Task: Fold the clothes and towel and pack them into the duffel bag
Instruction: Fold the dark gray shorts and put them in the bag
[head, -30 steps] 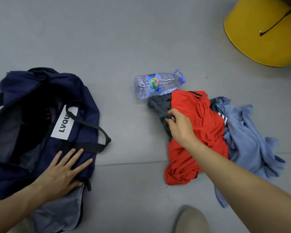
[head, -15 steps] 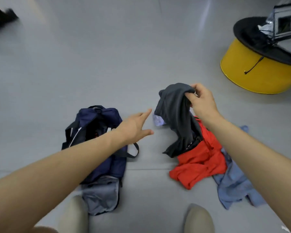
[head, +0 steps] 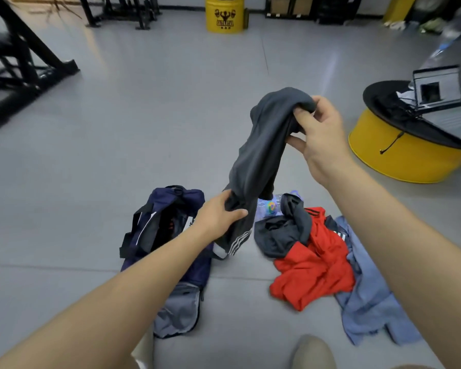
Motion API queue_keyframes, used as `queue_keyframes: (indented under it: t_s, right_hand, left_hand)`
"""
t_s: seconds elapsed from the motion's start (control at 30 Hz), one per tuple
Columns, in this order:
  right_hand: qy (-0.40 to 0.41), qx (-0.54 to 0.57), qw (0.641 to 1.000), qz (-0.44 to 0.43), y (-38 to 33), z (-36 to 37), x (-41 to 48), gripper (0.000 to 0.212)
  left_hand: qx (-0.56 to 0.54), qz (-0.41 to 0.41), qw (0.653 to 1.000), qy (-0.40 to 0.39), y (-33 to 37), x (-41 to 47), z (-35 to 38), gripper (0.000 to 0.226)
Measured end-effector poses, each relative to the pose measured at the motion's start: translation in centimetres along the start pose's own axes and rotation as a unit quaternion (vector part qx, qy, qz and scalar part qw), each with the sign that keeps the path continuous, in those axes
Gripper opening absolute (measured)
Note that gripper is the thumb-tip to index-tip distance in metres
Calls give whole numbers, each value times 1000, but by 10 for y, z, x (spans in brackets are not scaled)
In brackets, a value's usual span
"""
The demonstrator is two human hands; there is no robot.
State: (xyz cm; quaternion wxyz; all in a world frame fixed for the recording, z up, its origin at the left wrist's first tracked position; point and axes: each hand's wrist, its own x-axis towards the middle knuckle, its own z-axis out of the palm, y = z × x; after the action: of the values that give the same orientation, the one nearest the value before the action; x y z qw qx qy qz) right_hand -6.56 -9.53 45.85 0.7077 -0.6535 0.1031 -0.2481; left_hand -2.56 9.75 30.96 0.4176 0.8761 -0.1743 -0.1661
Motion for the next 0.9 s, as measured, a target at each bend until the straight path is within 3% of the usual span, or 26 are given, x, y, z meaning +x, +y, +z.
queue_keyframes:
  t_s: [0.17, 0.3, 0.4, 0.47, 0.57, 0.67, 0.8, 0.9]
  right_hand:
    - [5, 61, 998, 11, -23, 14, -17, 6]
    - [26, 102, 993, 47, -35, 16, -28, 6]
    - [12, 144, 986, 82, -38, 26, -37, 10]
    - [-16, 150, 985, 79, -48, 30, -53, 11]
    - [-37, 99, 992, 63, -48, 36, -56, 11]
    - [-49, 0, 998, 41, -42, 12, -54, 14]
    - [-91, -207, 974, 19, -9, -30, -64, 43]
    - [-133, -252, 957, 51, 20, -49, -83, 44]
  left_hand:
    - [16, 11, 997, 75, -9, -16, -19, 6]
    - [22, 31, 999, 22, 2, -37, -35, 9]
    - [-116, 37, 988, -97, 13, -56, -24, 44]
    - [-205, 29, 976, -70, 34, -67, -10, 36]
    - [-261, 11, 965, -14, 54, -66, -9, 8]
    - [-277, 11, 961, -9, 63, -70, -10, 15]
    - [-298, 52, 953, 24, 77, -80, -15, 19]
    - [-261, 90, 960, 46, 83, -80, -15, 17]
